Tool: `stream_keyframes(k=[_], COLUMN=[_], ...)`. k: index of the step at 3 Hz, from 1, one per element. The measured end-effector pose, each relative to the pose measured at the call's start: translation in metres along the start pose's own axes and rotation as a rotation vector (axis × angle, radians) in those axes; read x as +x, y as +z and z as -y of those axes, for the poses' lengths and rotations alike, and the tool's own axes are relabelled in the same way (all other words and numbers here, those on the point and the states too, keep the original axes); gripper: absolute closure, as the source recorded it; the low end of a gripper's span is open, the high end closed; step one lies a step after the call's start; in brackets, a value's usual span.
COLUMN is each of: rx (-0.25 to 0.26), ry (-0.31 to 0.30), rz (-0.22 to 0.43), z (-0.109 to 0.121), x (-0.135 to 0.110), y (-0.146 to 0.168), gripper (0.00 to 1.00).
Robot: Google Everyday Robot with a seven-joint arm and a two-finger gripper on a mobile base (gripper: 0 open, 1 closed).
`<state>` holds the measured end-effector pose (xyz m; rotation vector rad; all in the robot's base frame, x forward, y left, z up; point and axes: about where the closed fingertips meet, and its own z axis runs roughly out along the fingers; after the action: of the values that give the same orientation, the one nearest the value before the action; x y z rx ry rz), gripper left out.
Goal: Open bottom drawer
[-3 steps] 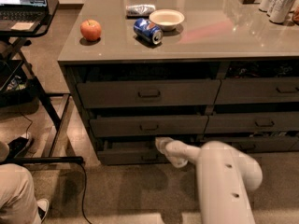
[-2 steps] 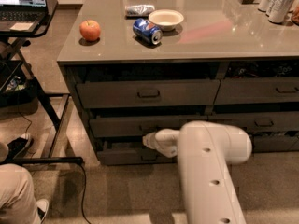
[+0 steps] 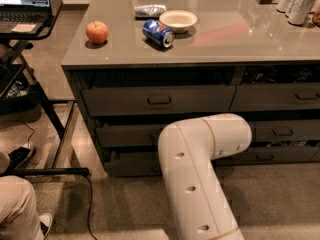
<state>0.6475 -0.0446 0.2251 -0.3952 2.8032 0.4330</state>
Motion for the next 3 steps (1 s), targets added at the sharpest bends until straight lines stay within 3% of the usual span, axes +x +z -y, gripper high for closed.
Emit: stream_keyframes(k=[1, 2, 3], rx=[0.116, 0.219, 0.293], ry=[0.022, 0.029, 0.024], rz=[-0.075, -0.057, 0.010], z=[0.061, 0.101, 0.119], x=[0.045, 0.059, 0.054], y=[-0.008, -0.025, -0.046], gripper=[0.36, 0.60, 0.82])
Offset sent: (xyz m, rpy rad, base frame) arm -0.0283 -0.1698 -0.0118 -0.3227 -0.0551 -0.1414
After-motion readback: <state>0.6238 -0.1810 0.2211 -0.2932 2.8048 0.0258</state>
